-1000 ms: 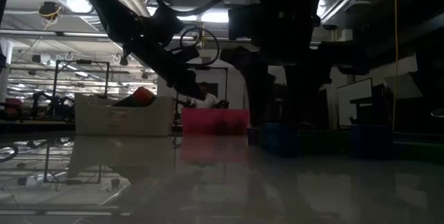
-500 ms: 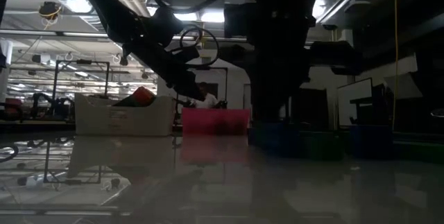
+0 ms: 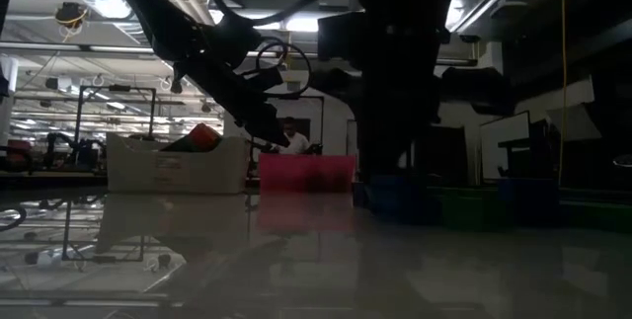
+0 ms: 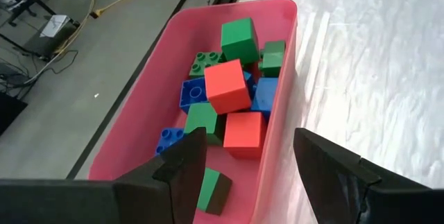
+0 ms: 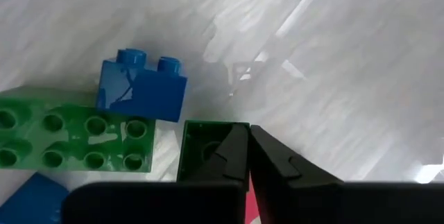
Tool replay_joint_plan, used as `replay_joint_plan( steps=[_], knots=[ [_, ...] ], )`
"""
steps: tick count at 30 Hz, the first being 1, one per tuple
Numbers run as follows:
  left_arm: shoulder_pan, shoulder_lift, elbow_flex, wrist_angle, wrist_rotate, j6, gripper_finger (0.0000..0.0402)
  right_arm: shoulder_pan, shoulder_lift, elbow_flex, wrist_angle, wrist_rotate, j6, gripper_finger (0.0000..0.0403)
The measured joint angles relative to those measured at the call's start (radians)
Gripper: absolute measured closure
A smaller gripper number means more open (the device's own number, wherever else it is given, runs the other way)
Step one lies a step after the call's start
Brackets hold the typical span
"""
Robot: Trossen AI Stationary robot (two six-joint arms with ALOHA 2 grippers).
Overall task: Sort blocks by size
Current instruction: Put the small green game piece into the red bin
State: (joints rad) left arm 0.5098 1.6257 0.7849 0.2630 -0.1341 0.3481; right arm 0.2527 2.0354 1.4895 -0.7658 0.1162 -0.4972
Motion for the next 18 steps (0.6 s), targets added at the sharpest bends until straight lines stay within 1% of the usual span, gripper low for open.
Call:
replay_joint_plan(
  steps=[3, 5, 8, 13, 18],
  knots=[
    [0.0, 0.0, 0.0, 0.0, 0.0, 0.0, 0.0199, -0.006, 0.0, 0.0, 0.007, -0.001, 0.027, 0.0384],
    [0.0, 0.0, 0.0, 0.0, 0.0, 0.0, 0.0199, -0.011, 0.0, 0.0, 0.008, -0.007, 0.058, 0.037],
    [0.0, 0.0, 0.0, 0.001, 0.0, 0.0, 0.0199, -0.019, 0.0, 0.0, 0.009, -0.021, 0.075, 0.0333],
    [0.0, 0.0, 0.0, 0.001, 0.0, 0.0, 0.0199, -0.02, -0.001, 0.0, 0.009, -0.009, 0.076, 0.027],
    [0.0, 0.0, 0.0, 0.0, 0.0, 0.0, 0.0199, -0.019, -0.002, 0.001, 0.009, -0.085, 0.181, 0.0233]
  ],
)
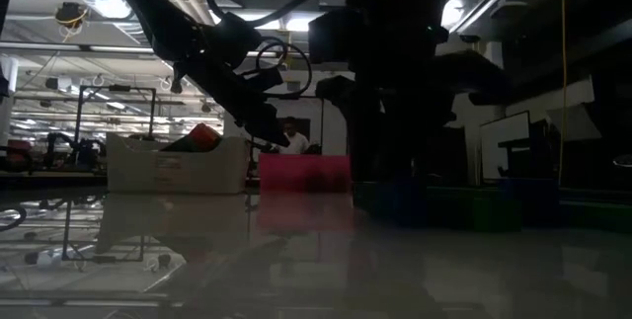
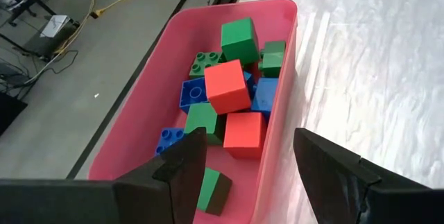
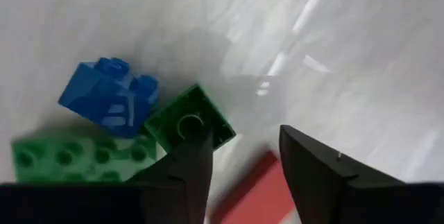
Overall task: Sort blocks by size
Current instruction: Put the small green game piece into the red bin
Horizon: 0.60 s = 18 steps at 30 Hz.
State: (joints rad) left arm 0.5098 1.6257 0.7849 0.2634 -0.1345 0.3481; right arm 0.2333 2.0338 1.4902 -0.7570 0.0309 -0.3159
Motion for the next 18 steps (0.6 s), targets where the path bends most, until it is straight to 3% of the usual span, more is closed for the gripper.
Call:
replay_joint_plan(
  steps=[11, 18],
  knots=[
    [0.0, 0.0, 0.0, 0.0, 0.0, 0.0, 0.0199, -0.005, 0.0, 0.001, -0.003, -0.024, -0.018, 0.0214],
    [0.0, 0.0, 0.0, 0.0, 0.0, 0.0, 0.0199, -0.019, 0.0, 0.095, -0.077, -0.018, -0.033, 0.0214]
  ],
)
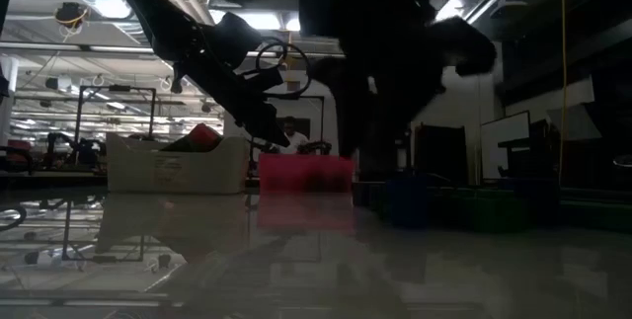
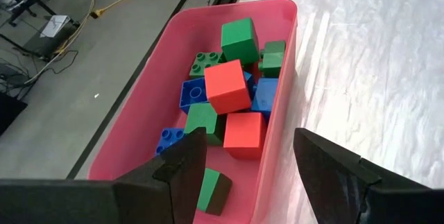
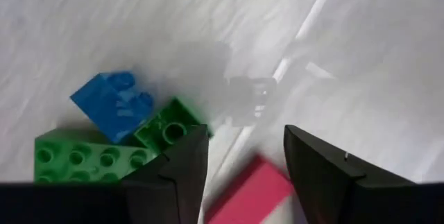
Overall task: Sort blocks by size
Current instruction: Put the small green game piece into the red bin
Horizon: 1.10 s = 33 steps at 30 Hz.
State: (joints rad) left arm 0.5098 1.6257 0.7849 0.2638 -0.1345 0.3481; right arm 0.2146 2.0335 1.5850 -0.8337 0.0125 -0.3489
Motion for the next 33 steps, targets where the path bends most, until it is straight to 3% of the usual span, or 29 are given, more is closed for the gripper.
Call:
replay_joint_plan(
  steps=[3, 12, 33],
  knots=[
    [0.0, 0.0, 0.0, -0.001, 0.0, 0.0, 0.0199, 0.0, -0.002, 0.042, -0.021, 0.0, -0.036, 0.0214],
    [0.0, 0.0, 0.0, -0.055, 0.0, 0.001, 0.0199, 0.057, -0.002, 0.014, -0.058, -0.036, -0.367, 0.0215],
    [0.0, 0.0, 0.0, -0.07, 0.0, 0.0, 0.0199, 0.068, 0.013, -0.018, -0.055, 0.002, -0.397, 0.0215]
  ],
)
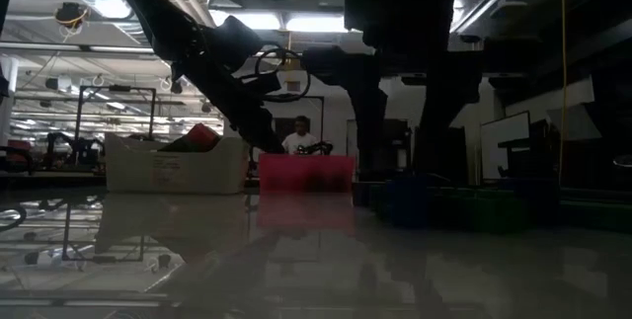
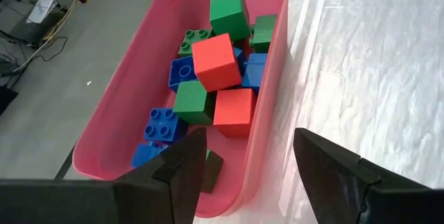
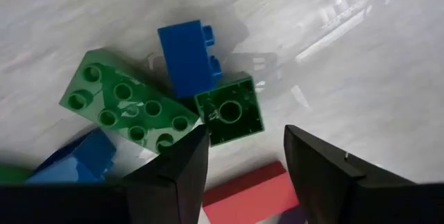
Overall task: Sort blocks by size
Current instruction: Put the small green game piece into the red bin
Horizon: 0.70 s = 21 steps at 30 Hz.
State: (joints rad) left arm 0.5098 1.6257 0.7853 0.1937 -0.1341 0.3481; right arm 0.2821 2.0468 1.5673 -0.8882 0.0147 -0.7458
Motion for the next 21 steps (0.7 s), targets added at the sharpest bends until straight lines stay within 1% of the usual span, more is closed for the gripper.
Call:
replay_joint_plan(
  steps=[4, 14, 21],
  knots=[
    [0.0, 0.0, 0.0, -0.001, 0.0, 0.0, 0.0199, 0.0, 0.02, 0.0, -0.003, -0.007, -0.006, 0.0215],
    [0.0, 0.0, 0.0, -0.003, 0.0, 0.004, 0.0199, 0.0, 0.02, 0.0, 0.007, 0.002, -0.046, 0.0215],
    [0.0, 0.0, 0.0, -0.002, 0.0, 0.003, 0.0199, 0.0, 0.024, 0.0, 0.053, -0.008, -0.047, 0.0215]
  ],
)
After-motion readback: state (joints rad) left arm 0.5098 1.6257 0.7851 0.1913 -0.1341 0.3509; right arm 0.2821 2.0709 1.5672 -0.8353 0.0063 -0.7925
